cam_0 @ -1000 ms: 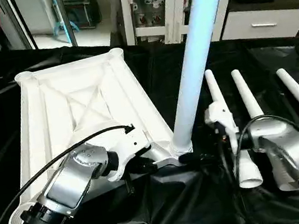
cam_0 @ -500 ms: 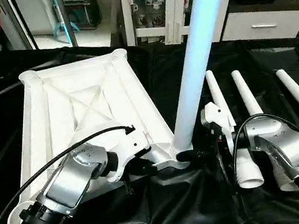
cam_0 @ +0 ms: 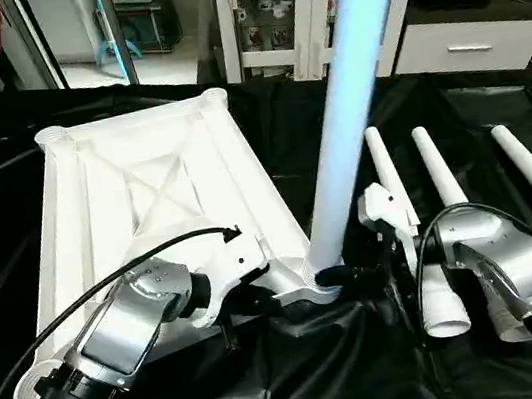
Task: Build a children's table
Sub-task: Rotate leg to tighten
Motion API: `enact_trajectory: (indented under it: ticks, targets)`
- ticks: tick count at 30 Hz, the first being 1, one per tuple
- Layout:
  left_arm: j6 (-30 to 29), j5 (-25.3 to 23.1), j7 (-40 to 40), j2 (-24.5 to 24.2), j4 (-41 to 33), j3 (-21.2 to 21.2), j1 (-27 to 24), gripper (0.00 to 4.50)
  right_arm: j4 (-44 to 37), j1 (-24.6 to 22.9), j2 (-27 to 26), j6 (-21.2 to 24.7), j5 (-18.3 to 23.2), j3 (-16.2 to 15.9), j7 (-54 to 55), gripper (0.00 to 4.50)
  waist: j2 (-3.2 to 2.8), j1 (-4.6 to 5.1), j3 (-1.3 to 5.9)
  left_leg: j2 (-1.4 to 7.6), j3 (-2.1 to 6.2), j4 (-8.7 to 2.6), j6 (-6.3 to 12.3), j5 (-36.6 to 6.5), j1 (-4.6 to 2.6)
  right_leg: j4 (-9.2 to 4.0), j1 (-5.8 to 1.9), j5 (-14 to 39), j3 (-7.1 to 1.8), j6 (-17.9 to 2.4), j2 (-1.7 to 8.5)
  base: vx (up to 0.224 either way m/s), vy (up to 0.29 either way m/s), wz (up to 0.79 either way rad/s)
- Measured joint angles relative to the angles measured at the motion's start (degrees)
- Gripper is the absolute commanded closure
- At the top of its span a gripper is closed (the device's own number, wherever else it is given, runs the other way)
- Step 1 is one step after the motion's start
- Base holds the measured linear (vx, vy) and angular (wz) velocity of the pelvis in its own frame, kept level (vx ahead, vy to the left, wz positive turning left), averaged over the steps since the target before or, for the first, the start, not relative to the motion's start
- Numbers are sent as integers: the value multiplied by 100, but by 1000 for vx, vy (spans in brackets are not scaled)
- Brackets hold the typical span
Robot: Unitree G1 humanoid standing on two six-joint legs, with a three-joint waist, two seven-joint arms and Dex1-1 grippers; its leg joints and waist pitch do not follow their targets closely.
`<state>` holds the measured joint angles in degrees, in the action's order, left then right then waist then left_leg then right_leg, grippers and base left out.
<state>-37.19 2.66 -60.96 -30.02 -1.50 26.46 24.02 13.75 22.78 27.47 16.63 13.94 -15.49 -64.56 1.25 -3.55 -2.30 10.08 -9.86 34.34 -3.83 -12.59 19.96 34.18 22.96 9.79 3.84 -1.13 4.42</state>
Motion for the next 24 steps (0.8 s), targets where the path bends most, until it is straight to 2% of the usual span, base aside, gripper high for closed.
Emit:
enact_trajectory:
  ticks: [8,12,14,18,24]
  targets:
    - [-58,-7,210,196,256,-171,26,450,296,-12,-427,-54,-16,210,587,209,-21,75,13,0,1,13,-1,1,-19,6,-16,2,-1,5,0,0,0,0]
    - [-117,-23,847,748,847,-504,195,450,744,22,-1129,-30,-23,670,1784,209,7,187,17,0,3,17,-3,2,-20,4,-10,4,1,11,-1,0,0,0]
    - [-134,-22,1087,939,1031,-623,261,450,909,76,-1354,-45,-20,800,2228,210,6,215,17,0,4,17,-3,2,-21,-5,-7,5,4,12,-1,0,0,0]
    - [-134,-25,1652,1263,1471,-888,432,450,1531,450,-1949,-168,-67,953,3325,211,5,333,15,0,7,18,-3,2,-21,-7,1,5,7,12,-1,0,0,0]
    - [-170,-224,2621,1859,2158,-1120,864,450,2681,1229,-2768,-541,-139,1315,5078,212,10,415,19,-1,12,22,-3,2,-2,-14,16,4,11,11,-1,0,0,0]
